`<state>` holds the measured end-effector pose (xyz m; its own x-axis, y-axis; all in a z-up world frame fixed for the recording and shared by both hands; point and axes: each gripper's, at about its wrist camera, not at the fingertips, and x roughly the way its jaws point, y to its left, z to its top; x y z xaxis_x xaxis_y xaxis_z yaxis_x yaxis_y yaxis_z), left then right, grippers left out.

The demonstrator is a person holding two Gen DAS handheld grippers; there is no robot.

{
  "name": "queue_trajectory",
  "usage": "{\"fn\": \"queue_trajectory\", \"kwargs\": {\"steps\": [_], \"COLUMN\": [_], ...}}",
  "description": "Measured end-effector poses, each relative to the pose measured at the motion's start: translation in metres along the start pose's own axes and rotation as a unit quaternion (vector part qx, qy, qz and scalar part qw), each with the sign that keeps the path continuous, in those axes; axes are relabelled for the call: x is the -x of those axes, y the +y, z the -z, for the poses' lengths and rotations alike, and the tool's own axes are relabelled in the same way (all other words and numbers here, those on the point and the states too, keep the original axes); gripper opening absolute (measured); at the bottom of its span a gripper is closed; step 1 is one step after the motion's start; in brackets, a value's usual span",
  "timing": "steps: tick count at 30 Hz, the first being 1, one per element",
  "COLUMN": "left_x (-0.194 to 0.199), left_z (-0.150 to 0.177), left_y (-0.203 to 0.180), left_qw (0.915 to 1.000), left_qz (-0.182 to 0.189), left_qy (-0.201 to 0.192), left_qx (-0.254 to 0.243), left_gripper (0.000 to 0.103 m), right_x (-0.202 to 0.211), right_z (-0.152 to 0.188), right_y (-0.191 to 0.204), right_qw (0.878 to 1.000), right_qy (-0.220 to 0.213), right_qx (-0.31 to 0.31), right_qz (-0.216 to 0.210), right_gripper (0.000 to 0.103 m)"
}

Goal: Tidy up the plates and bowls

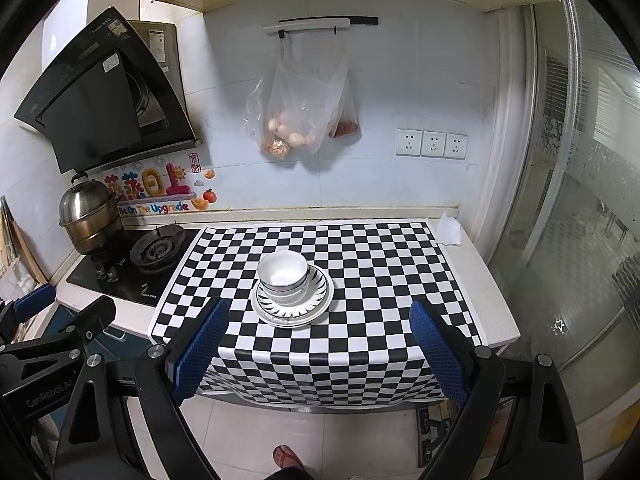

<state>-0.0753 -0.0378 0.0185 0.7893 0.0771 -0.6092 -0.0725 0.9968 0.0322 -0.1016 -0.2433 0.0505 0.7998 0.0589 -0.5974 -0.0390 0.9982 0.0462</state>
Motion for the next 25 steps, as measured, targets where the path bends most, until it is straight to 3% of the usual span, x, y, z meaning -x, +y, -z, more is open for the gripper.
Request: {"fn": "queue_trajectory", "kwargs": {"steps": [25], "left_x": [0.007], "left_z": [0.011], "left_y": [0.012], "left_qw": [1.0000], "left_qz": [-0.006], "left_qy": [-0.005], "left_qx": [0.005], "left_gripper": [0.099], "right_x": [-0.002], "right_z": [-0.001], "right_y": [-0.003], "right_qw": [1.000], "right_qy": [0.007], "right_qx": [0.005], "right_qz": [-0.002], "right_gripper": [0.094]}}
